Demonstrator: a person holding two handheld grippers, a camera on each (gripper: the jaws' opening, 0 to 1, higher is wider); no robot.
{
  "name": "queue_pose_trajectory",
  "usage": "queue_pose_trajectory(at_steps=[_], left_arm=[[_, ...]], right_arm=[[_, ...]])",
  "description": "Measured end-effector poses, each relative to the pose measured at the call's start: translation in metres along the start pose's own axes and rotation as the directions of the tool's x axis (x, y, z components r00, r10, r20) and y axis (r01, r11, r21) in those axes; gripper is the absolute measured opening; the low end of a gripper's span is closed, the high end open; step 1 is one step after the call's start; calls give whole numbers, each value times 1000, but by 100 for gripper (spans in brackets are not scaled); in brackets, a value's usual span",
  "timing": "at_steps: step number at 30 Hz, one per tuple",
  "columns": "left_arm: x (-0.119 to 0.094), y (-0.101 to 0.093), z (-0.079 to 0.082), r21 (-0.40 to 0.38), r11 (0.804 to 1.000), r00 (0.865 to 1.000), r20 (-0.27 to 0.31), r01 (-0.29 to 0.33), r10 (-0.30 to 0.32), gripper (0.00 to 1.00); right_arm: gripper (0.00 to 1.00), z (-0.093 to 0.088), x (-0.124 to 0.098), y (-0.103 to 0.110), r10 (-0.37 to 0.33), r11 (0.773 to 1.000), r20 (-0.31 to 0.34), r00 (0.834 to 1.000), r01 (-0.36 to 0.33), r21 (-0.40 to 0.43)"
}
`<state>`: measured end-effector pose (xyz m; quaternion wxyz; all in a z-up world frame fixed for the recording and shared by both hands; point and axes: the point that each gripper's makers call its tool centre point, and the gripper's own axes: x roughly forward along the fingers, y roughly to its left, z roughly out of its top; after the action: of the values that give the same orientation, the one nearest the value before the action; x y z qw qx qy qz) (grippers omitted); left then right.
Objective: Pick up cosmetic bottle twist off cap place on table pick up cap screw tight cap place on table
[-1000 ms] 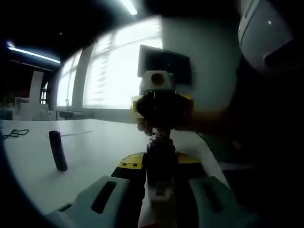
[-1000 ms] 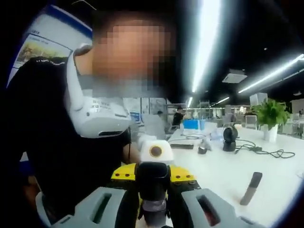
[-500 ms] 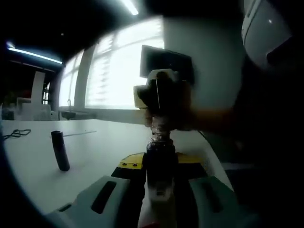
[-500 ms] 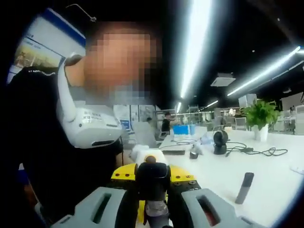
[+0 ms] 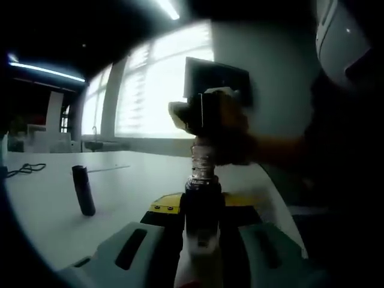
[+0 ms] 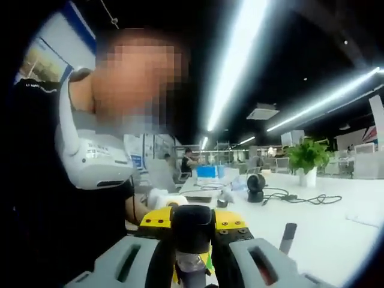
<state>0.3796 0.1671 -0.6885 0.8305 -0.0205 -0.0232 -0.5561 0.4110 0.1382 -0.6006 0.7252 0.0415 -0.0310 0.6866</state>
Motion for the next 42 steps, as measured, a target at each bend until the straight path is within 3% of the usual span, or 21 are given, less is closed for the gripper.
queue_pose_trajectory(at_steps=[10, 16, 17, 22, 27, 32, 36, 40, 41, 42], left_arm=[[1, 8, 0, 5, 999, 999, -6, -44, 44, 12], [4, 22, 0, 5, 995, 995, -17, -102, 102, 12], [4, 22, 0, 5, 994, 994, -19, -106, 106, 12], [6, 27, 0, 9, 992, 992, -22, -123, 123, 12], [11, 33, 0, 13, 990, 990, -29, -138, 138, 12], [16, 42, -1, 8, 987, 987, -30, -160, 160, 12], [19, 47, -1, 7, 985, 984, -31, -173, 173, 12], [23, 53, -2, 2, 981, 981, -20, -193, 193, 12], [24, 55, -2, 4, 980, 980, -19, -200, 200, 12], [24, 56, -2, 5, 979, 979, -18, -203, 203, 12]], right_arm=[[17, -4, 0, -4, -80, 996, -17, 997, 80, -25], [17, -4, -1, -7, -120, 993, -22, 993, 120, -10], [17, -14, 29, 19, -129, 992, -23, 991, 129, -10], [17, -17, 30, 19, -180, 983, -12, 984, 180, -22], [17, -17, 16, 1, -292, 955, 7, 956, 292, -49], [17, -25, 14, -1, -342, 937, -7, 939, 341, -73], [17, -29, 12, -8, -412, 907, -11, 911, 410, -93], [17, -34, -3, -28, -536, 842, -29, 844, 532, -93], [17, -31, -5, -31, -555, 829, -7, 832, 553, -87], [17, -32, -9, -35, -587, 808, -11, 810, 584, -77]])
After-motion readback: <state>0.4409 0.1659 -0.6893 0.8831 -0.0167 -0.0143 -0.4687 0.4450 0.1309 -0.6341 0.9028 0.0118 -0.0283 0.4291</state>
